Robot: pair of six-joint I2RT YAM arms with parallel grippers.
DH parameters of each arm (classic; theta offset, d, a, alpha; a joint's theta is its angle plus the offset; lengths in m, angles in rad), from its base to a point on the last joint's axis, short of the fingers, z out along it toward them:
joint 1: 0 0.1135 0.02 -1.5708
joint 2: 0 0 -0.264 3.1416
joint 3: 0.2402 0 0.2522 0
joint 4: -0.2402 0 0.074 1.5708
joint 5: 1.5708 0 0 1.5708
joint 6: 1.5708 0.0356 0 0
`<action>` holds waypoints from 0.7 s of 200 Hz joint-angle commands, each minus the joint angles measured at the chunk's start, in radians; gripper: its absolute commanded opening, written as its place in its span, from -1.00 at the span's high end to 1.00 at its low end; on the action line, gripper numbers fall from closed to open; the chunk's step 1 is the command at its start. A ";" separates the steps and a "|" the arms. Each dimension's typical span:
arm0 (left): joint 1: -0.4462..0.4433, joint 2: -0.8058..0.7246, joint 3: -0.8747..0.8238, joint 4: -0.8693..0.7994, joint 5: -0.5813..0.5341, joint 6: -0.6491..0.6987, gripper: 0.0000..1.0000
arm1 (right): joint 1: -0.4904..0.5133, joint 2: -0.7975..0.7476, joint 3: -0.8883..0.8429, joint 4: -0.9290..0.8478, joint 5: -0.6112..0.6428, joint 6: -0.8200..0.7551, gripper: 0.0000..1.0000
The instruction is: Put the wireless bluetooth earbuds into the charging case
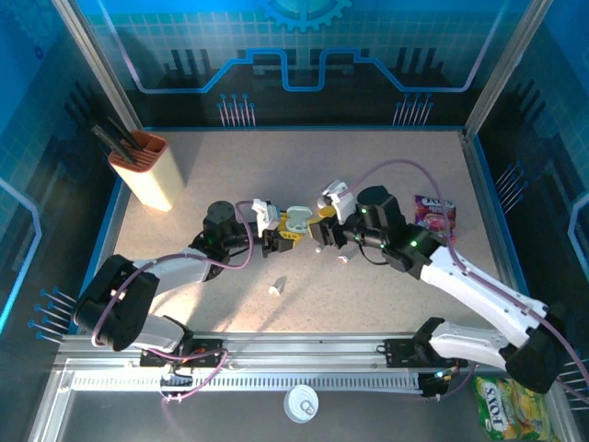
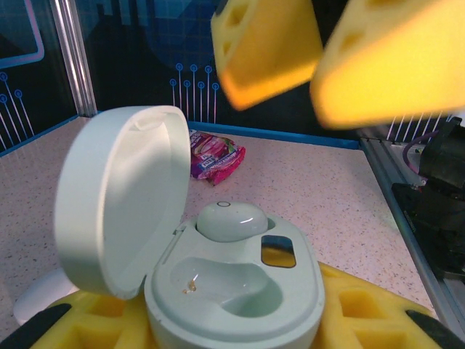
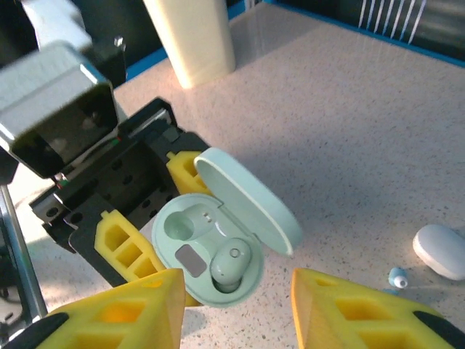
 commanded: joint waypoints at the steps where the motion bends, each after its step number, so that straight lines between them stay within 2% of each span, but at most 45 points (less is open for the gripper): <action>1: -0.003 -0.028 -0.011 0.031 0.003 0.015 0.27 | -0.060 -0.053 -0.078 0.095 -0.062 0.105 0.12; 33: 0.024 -0.001 -0.030 0.111 -0.013 -0.055 0.27 | -0.128 -0.063 -0.159 0.111 -0.009 0.268 0.11; 62: 0.062 0.021 -0.059 0.212 -0.026 -0.116 0.27 | -0.131 0.006 -0.203 0.105 0.044 0.421 0.10; 97: 0.083 0.010 -0.070 0.234 -0.032 -0.127 0.27 | -0.128 0.182 -0.213 0.132 -0.005 0.568 0.11; 140: 0.090 -0.022 -0.085 0.227 -0.035 -0.118 0.26 | -0.101 0.439 -0.107 0.060 -0.040 0.596 0.26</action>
